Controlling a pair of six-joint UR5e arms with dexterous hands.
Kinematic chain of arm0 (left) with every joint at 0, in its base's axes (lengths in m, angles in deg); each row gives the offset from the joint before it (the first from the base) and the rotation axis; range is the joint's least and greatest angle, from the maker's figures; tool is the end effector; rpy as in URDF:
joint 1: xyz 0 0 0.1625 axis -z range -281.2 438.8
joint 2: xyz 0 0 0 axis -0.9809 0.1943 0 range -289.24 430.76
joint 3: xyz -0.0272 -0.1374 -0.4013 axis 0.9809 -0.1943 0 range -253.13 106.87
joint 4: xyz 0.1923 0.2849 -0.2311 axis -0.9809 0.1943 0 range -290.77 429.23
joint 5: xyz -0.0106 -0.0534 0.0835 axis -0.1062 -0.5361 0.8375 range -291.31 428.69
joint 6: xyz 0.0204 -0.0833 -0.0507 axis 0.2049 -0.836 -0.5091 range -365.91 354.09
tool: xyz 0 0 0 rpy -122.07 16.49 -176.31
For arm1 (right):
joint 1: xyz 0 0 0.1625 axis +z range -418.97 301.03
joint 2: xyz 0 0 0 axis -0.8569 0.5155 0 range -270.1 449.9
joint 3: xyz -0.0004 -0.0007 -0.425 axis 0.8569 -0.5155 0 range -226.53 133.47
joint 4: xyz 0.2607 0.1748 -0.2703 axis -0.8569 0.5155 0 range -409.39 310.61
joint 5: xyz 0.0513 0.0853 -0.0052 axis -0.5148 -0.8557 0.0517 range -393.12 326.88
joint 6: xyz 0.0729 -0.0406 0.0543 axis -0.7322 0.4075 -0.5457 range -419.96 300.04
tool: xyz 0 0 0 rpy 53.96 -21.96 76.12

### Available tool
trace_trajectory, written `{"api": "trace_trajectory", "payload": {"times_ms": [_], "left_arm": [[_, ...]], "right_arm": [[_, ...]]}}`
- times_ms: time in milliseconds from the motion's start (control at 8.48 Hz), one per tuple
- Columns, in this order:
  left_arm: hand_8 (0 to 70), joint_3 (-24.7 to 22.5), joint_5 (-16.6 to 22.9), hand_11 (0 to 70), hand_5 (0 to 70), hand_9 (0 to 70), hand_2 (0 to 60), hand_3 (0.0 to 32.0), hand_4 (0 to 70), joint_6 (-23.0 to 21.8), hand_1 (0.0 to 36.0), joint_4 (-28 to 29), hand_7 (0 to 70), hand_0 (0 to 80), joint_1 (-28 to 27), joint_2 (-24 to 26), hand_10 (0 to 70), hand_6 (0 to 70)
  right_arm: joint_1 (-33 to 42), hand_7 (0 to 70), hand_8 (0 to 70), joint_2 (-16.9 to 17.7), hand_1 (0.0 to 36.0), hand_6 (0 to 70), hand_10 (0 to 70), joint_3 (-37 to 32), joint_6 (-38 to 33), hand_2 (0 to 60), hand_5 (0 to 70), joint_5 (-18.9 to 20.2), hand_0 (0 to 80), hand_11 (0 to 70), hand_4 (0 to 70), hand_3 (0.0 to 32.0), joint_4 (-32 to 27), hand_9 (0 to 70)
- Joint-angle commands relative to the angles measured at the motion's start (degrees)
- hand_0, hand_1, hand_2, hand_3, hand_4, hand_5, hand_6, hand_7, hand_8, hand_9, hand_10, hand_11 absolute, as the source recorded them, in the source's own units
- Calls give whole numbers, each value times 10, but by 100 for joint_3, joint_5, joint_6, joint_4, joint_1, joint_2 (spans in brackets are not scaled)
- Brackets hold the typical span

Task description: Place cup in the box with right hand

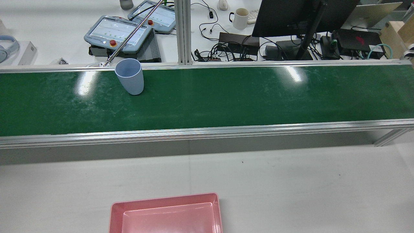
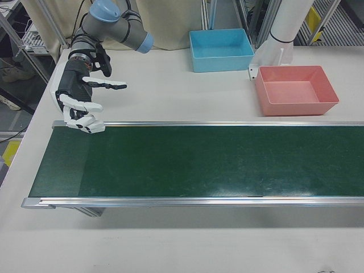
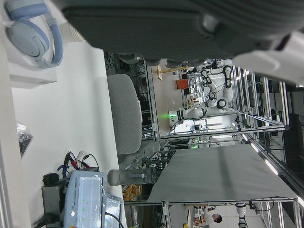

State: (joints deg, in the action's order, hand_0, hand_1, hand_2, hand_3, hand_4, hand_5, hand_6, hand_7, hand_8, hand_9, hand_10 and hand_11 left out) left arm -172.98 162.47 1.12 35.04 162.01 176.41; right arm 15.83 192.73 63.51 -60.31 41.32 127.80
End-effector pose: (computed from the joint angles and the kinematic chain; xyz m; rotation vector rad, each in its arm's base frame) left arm -0.0606 -0.5630 0.5166 -0.0694 1.9109 -2.2015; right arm 0.0479 -0.4341 0.6091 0.0511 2.3688 -1.9998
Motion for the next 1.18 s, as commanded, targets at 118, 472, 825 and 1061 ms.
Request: {"api": "trace_trajectory", "payload": {"times_ms": [118,472,825,1061], "left_arm": [[0,0,0,0,0,0,0,0,0,0,0,0,0,0,-7,0,0,0],[0,0,0,0,0,0,0,0,0,0,0,0,0,0,2,0,0,0],[0,0,0,0,0,0,0,0,0,0,0,0,0,0,-7,0,0,0],[0,0,0,0,0,0,0,0,0,0,0,0,0,0,2,0,0,0]], "right_arm": [[0,581,306,0,243,161,244,9,0,0,138,0,800,375,271,0,-9,393],[0,571,304,0,244,159,239,0,0,0,138,0,800,368,262,0,-9,387],[9,578,307,0,245,161,239,0,0,0,139,0,800,368,265,0,-9,391],[0,572,305,0,244,159,237,0,0,0,138,0,800,365,261,0,-9,388]]}}
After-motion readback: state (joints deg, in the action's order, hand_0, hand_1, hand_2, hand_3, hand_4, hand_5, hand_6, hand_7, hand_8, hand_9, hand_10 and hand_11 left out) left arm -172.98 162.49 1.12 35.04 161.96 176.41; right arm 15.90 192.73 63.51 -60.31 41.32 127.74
